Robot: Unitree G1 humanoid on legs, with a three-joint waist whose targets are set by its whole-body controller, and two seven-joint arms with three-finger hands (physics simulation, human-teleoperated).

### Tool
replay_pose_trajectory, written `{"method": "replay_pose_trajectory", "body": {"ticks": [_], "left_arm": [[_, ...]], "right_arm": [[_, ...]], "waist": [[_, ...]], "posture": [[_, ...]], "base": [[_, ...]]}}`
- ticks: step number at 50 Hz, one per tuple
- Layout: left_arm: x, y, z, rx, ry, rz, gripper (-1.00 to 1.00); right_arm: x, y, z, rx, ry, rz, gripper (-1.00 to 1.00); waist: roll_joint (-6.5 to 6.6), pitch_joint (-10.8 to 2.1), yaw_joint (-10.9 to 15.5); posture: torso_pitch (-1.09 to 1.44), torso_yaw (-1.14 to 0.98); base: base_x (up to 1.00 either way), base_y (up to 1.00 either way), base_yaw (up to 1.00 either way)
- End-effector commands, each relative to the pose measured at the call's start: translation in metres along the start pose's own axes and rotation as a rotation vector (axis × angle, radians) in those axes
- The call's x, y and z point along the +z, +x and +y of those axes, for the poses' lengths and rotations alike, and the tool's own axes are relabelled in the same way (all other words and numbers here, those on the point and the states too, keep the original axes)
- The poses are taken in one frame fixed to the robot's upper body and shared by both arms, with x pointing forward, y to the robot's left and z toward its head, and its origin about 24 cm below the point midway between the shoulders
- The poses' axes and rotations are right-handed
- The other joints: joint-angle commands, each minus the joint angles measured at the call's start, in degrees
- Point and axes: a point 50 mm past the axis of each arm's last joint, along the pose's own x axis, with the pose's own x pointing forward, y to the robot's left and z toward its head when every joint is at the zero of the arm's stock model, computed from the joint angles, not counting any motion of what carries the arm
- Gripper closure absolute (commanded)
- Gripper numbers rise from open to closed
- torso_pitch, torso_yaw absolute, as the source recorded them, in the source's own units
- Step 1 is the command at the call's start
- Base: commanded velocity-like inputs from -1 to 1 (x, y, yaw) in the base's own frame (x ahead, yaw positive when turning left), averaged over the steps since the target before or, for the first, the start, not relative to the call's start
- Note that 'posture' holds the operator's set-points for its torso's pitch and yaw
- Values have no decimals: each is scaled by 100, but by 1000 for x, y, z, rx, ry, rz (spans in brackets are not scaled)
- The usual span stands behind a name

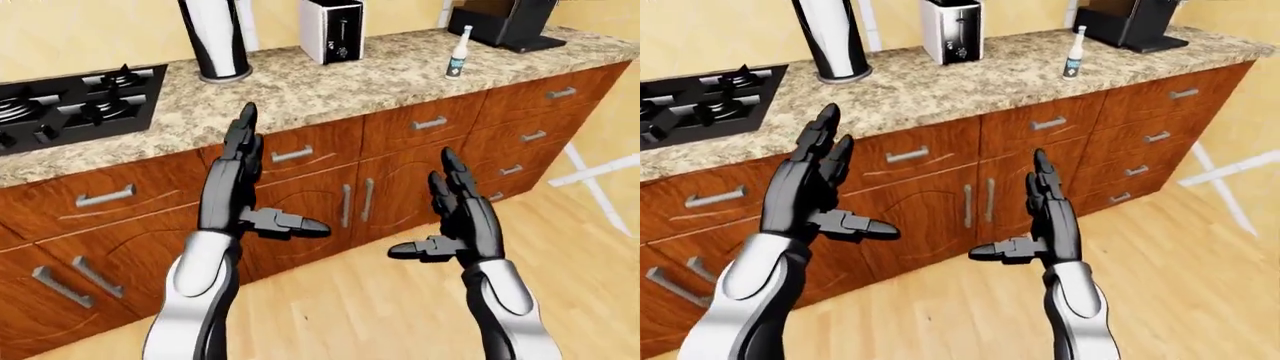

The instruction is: Move the drinks to the dining counter.

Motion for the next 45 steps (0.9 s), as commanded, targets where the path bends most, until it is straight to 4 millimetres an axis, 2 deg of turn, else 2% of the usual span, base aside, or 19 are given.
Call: {"method": "replay_pose_trajectory", "body": {"ticks": [1, 3, 4, 5, 9, 17, 19, 21, 22, 29, 31, 32, 35, 37, 40, 42, 43, 44, 45], "left_arm": [[9, -2, 7, 43, 17, -54, -100], [9, -2, 7, 43, 16, -54, -100], [9, -2, 6, 41, 16, -54, -100], [8, -2, 6, 40, 15, -54, -100], [13, -3, 5, 43, 9, -68, -100], [9, -3, 7, 44, 8, -71, -100], [8, -2, 7, 42, 8, -70, -100], [6, -1, 6, 37, 11, -68, -100], [7, -1, 6, 36, 11, -68, -100], [11, 0, 5, 32, 13, -74, -100], [11, -1, 4, 29, 12, -75, -100], [11, -1, 4, 29, 12, -75, -100], [12, -2, 5, 31, 12, -77, -100], [14, -2, 6, 33, 12, -81, -100], [16, -3, 7, 37, 11, -86, -100], [20, -5, 7, 38, 12, -93, -100], [21, -5, 7, 38, 12, -96, -100], [22, -6, 7, 38, 13, -97, -100], [23, -6, 7, 38, 13, -99, -100]], "right_arm": [[16, 2, 8, 42, -1, -79, -100], [14, 2, 7, 40, -10, -76, -100], [13, 2, 7, 38, -10, -76, -100], [13, 0, 8, 40, -9, -74, -100], [7, 4, 10, 47, -4, -65, -100], [3, 2, 14, 62, -4, -55, -100], [3, 4, 14, 60, -5, -55, -100], [2, 6, 14, 61, -6, -56, -100], [3, 5, 14, 61, -6, -57, -100], [10, 7, 13, 64, -11, -68, -100], [10, 7, 14, 65, -12, -70, -100], [9, 7, 14, 66, -13, -69, -100], [13, 7, 15, 68, -14, -73, -100], [14, 6, 15, 68, -13, -76, -100], [15, 6, 14, 66, -13, -79, -100], [17, 5, 13, 65, -10, -86, -100], [18, 5, 13, 66, -9, -89, -100], [19, 5, 13, 66, -9, -91, -100], [20, 4, 13, 66, -9, -93, -100]], "waist": [[75, 30, 169], [627, 14, 386], [341, 216, 376], [228, 212, 358], [103, -10, 579], [-251, -120, 841], [-458, -156, 836], [-877, -137, 733], [-573, -17, 666], [-407, -40, 347], [121, -20, 571], [-134, 128, 425], [56, -193, 474], [147, -174, 558], [9, -114, 680], [-361, -210, 587], [-826, -284, 407], [-526, -115, 457], [-563, -31, 388]], "posture": [[0, 0], [0, 0], [0, 0], [0, 0], [0, 0], [0, 0], [0, 0], [0, 0], [0, 0], [0, 0], [0, 0], [0, 0], [0, 0], [0, 0], [0, 0], [0, 0], [0, 0], [0, 0], [0, 0]], "base": [[11, -61, 0], [21, -62, 0], [55, -62, 0], [60, -66, 0], [66, -74, 0], [66, -86, 0], [66, -86, 0], [66, -86, 0], [65, -85, 0], [66, -86, 0], [66, -83, 0], [66, -82, 0], [67, -80, 0], [67, -80, 0], [67, -80, 0], [66, -78, 0], [67, -69, 0], [63, -68, 0], [58, -67, 0]]}}
